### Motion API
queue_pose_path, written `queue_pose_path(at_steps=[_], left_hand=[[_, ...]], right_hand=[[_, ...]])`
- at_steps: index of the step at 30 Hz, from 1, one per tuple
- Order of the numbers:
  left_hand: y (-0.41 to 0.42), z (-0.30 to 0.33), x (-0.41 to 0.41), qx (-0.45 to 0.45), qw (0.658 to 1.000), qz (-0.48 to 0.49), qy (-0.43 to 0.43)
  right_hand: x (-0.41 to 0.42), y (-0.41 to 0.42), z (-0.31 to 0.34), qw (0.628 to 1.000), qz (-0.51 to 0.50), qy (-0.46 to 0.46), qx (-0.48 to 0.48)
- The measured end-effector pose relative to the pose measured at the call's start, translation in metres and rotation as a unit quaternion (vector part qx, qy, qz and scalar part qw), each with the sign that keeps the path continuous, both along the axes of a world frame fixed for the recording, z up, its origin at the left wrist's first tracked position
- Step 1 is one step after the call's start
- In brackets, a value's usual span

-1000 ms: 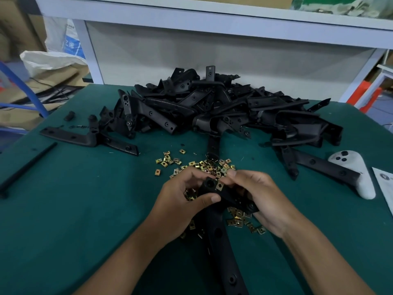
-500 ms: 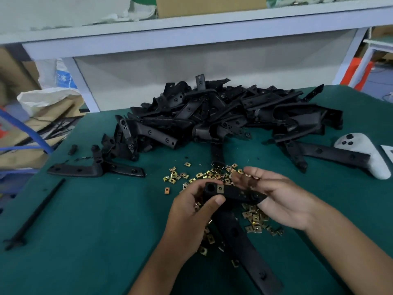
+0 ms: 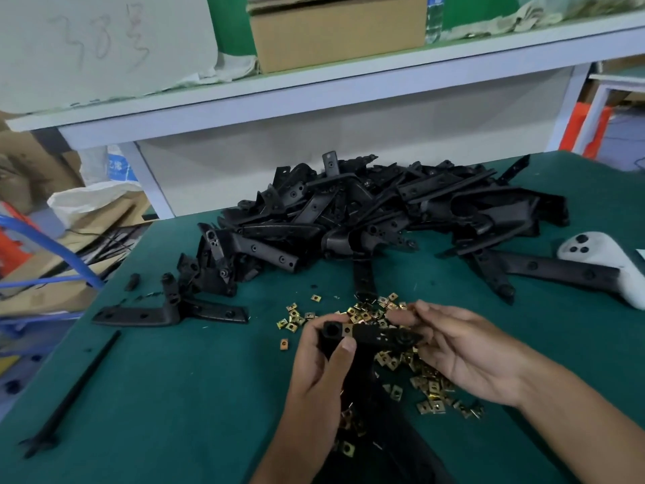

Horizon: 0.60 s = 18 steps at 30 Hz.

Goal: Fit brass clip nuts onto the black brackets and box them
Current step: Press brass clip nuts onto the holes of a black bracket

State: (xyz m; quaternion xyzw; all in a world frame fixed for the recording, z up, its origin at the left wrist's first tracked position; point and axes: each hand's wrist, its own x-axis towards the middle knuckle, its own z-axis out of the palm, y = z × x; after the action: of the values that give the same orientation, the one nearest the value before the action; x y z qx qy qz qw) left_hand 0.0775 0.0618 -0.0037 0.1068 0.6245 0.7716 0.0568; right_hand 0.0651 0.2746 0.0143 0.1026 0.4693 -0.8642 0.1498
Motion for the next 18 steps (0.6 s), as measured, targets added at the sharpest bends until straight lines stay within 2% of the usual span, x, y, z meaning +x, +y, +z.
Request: queue_pose_path(at_steps=[8,18], left_hand=[[0.002,-0.002,0.0,0.001,1.0,-0.021,0.009],[0.001,-0.005,0.003,-0.137,0.988,-0.025,0.07]], right_hand=[[0.006,-0.007,0.006,0.988,0.016,0.059,0.145],[0.013,-0.011,0.009,0.985,0.07,0.081,0.133]])
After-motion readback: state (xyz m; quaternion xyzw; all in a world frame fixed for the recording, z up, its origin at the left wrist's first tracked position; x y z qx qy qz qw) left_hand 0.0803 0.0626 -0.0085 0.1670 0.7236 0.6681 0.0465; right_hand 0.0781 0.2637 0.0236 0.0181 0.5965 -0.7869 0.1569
